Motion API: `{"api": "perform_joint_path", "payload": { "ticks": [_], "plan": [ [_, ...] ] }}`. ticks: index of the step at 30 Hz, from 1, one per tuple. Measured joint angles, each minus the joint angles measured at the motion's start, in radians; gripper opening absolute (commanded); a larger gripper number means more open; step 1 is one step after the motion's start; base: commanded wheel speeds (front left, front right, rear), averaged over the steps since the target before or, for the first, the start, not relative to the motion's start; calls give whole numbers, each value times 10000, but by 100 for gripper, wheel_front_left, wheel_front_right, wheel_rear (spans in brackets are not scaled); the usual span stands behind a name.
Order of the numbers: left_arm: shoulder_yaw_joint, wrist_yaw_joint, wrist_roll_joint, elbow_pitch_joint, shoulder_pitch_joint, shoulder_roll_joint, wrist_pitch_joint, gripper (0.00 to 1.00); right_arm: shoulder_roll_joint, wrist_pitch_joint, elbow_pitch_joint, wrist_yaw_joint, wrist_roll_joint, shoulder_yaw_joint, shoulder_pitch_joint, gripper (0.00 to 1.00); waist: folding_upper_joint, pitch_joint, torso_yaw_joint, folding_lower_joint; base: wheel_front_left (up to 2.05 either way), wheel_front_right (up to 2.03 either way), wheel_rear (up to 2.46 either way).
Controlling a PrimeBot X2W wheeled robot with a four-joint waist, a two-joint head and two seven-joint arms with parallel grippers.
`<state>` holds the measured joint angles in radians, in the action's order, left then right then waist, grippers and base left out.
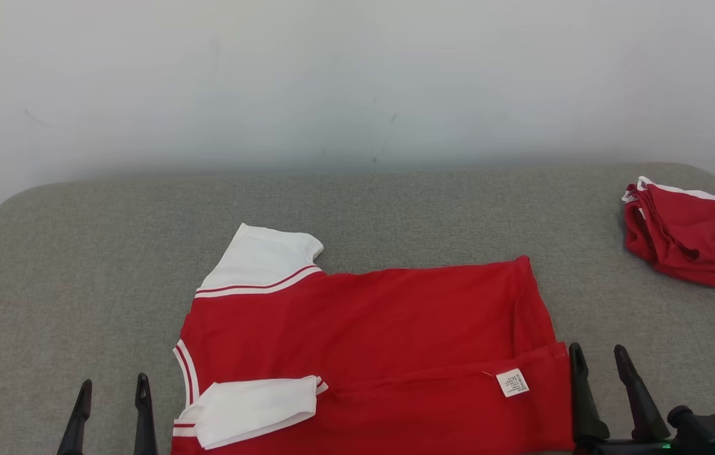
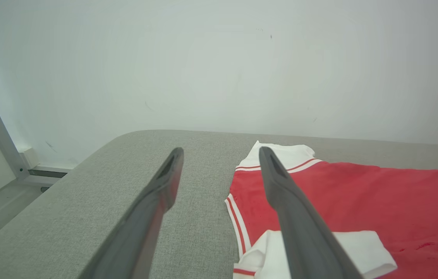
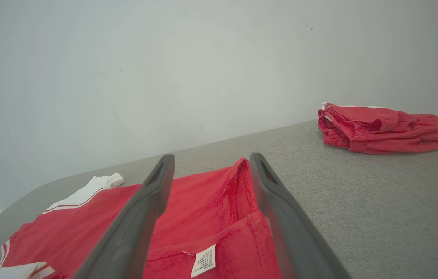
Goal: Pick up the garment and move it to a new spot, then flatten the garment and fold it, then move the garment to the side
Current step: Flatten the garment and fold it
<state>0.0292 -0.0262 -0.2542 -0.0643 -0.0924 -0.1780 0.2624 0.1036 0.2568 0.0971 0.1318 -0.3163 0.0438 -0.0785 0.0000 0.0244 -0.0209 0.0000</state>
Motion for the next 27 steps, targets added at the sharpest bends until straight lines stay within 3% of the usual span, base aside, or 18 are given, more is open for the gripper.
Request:
{"api": "perform_joint_path", "payload": {
  "ticks": [7,14,20,27],
  "plan": [
    [-408,251,293,-278,-152,416,0,100,-247,44,368,0,408,105,-18,100,0,-33,21,0,0,0,0],
    [-644,694,504,-922,159,464,0,100,-282,46,940,0,614,136,593,100,0,-241,167,0,0,0,0],
    [-685,1143,385,-1645,2084,-236,-84,100,123,-25,2121,0,581,8,2409,100,1,-715,327,2,0,0,0],
    [-232,1453,-13,-2617,4961,-1181,-1106,100,318,-573,3766,0,197,-314,5060,100,1,-1582,647,3,0,0,0]
  ]
}}
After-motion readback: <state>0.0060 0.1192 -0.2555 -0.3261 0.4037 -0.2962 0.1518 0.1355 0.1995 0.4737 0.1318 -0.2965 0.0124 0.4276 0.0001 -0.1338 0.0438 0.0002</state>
